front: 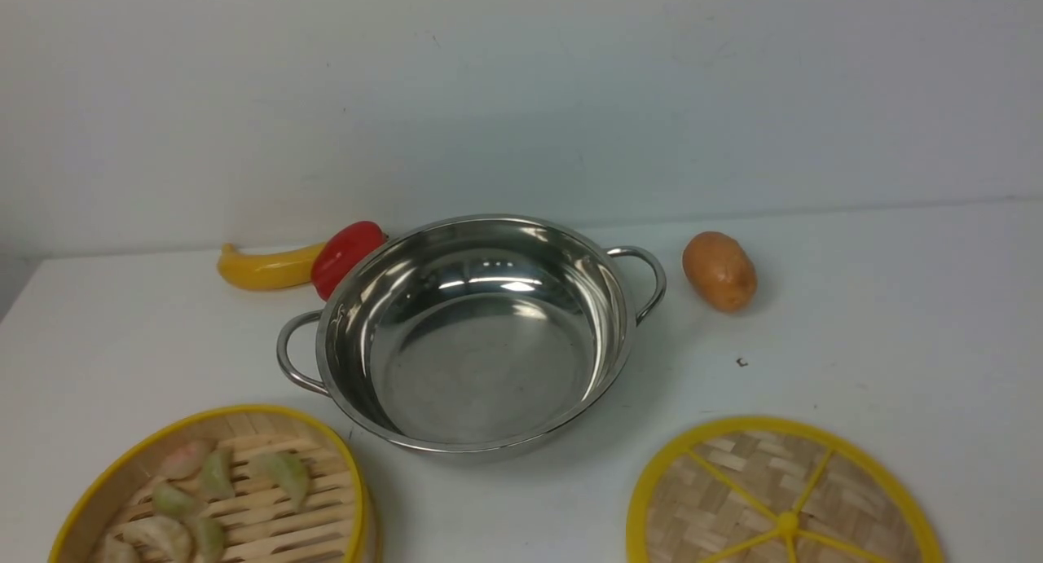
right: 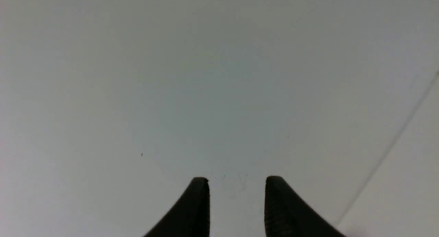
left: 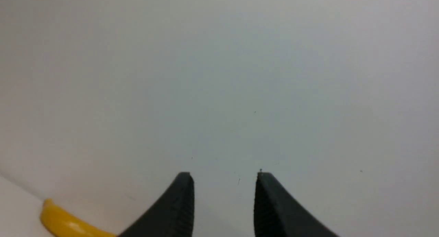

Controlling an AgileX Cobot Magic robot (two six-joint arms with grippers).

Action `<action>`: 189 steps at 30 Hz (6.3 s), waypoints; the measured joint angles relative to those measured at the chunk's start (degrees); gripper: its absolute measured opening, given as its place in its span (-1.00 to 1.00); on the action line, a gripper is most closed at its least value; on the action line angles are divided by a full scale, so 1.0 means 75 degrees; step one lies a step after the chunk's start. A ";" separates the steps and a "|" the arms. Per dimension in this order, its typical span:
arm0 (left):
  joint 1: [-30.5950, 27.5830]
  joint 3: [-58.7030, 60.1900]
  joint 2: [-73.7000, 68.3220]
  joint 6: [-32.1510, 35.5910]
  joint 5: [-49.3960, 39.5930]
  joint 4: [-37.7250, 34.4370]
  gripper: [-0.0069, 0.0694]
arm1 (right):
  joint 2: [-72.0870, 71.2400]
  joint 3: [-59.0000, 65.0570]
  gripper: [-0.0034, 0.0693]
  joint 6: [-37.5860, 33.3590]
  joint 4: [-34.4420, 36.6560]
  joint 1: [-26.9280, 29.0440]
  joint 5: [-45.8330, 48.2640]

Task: Place the steamer in the pot on the white table, and put the lid on the steamer.
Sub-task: 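Grasp the rim of the steamer basket holding the buns with the left gripper, then place the bamboo steamer basket with dumplings into the steel pot with the left gripper, then move the gripper down to the bamboo steamer lid and grasp its center knob, then place the bamboo steamer lid onto the steamer basket in the pot with the right gripper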

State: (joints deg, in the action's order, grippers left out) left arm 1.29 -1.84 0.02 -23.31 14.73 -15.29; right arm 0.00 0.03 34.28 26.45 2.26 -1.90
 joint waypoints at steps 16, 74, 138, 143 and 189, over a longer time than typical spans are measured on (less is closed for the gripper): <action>-0.1458 -0.5539 -0.4987 -0.0636 -1.1000 0.6487 -0.19 | 0.4986 -0.4204 -0.24 -0.4191 -0.1774 -0.1754 0.6055; -0.4037 -0.7623 -1.0554 0.4579 -0.9235 0.0856 -0.74 | 1.1530 -0.7252 -0.24 -0.6159 -0.1155 -0.3042 0.7649; 0.0732 -1.3890 -1.7085 0.4395 -0.9501 0.0790 -0.74 | 1.0908 -0.8253 -0.52 -0.3455 -0.3931 -0.4469 0.9639; 0.0739 -1.3906 -1.7240 0.4435 -0.9471 0.0748 -0.70 | 1.0908 -0.8253 -0.52 -0.3441 -0.3946 -0.4469 0.9639; -0.1191 -0.9772 -0.7859 0.4339 -0.8504 0.1905 -0.83 | 1.7051 -1.7239 -0.52 -0.4687 -0.3686 -0.5307 0.9713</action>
State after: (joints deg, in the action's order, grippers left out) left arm -7.64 -75.13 -58.92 9.23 -49.05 -1.01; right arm 127.88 -129.27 -0.87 -1.20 -37.55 70.95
